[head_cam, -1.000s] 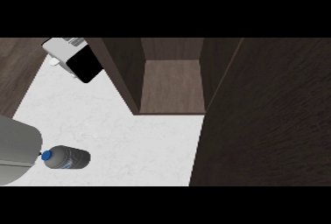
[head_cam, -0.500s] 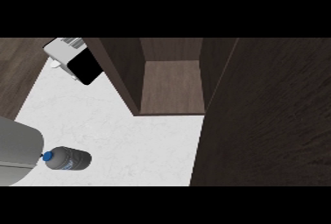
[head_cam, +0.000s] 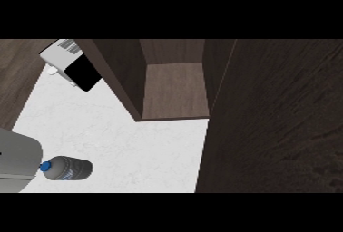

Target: Pick up the bottled water, place it into the cabinet and close the cabinet

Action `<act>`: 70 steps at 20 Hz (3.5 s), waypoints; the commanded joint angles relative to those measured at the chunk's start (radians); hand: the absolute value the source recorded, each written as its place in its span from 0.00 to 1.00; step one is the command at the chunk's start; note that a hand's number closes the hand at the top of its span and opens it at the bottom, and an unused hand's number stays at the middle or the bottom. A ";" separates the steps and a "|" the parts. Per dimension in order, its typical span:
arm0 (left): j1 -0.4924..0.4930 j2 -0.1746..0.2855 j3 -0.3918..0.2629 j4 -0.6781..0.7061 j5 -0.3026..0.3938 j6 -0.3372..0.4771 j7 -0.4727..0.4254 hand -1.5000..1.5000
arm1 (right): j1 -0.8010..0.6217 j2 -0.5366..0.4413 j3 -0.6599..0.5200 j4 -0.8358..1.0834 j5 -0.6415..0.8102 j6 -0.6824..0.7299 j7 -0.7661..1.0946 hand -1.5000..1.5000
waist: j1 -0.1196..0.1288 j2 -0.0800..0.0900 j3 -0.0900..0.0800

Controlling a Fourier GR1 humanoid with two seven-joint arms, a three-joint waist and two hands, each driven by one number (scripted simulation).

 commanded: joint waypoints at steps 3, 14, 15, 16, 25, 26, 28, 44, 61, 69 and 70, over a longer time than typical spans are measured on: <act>-0.109 -0.103 -0.090 0.219 -0.116 -0.047 -0.013 0.00 | -0.023 -0.005 0.007 -0.041 0.040 -0.011 0.021 0.00 | -0.030 0.029 -0.042; -0.188 -0.229 -0.092 0.340 -0.374 -0.065 -0.108 0.00 | -0.015 -0.018 0.011 -0.040 0.039 -0.037 0.001 0.00 | -0.027 0.026 -0.043; -0.206 -0.224 -0.074 0.388 -0.384 -0.086 -0.152 0.00 | -0.027 -0.023 0.013 -0.055 0.055 -0.043 0.034 0.00 | -0.020 0.024 -0.044; -0.208 -0.251 -0.096 0.406 -0.432 -0.094 -0.178 0.00 | -0.033 -0.026 0.008 -0.054 0.062 -0.051 0.059 0.00 | -0.011 0.024 -0.043; -0.349 -0.246 -0.123 0.671 -0.676 0.008 -0.462 0.00 | 0.003 -0.049 0.031 -0.089 0.062 -0.078 0.057 0.00 | -0.016 0.024 -0.043; -0.366 -0.219 -0.128 0.698 -0.690 -0.008 -0.508 0.00 | -0.047 -0.048 0.004 -0.069 0.053 -0.076 0.077 0.00 | -0.004 0.026 -0.042; -0.371 -0.232 -0.151 0.736 -0.741 0.052 -0.567 0.00 | -0.010 -0.048 0.053 -0.056 0.089 -0.089 0.028 0.00 | -0.013 0.024 -0.043; -0.456 -0.190 -0.359 0.961 -0.814 0.108 -0.901 1.00 | -0.044 -0.096 0.024 -0.074 0.058 -0.126 0.078 0.00 | 0.005 0.022 -0.039; -0.564 -0.500 -0.426 0.902 -0.668 1.031 -0.907 1.00 | 0.026 -0.134 0.112 -0.104 0.093 -0.178 0.030 0.00 | 0.014 0.017 -0.035; -0.591 -0.501 -0.711 0.792 -0.401 1.180 -0.778 1.00 | 0.008 -0.133 0.145 -0.044 0.112 -0.214 0.018 0.00 | 0.013 0.017 -0.034; -0.566 -0.501 -0.648 0.755 -0.439 1.120 -0.761 1.00 | 0.051 -0.165 0.157 -0.139 0.128 -0.214 0.046 0.00 | 0.020 0.016 -0.034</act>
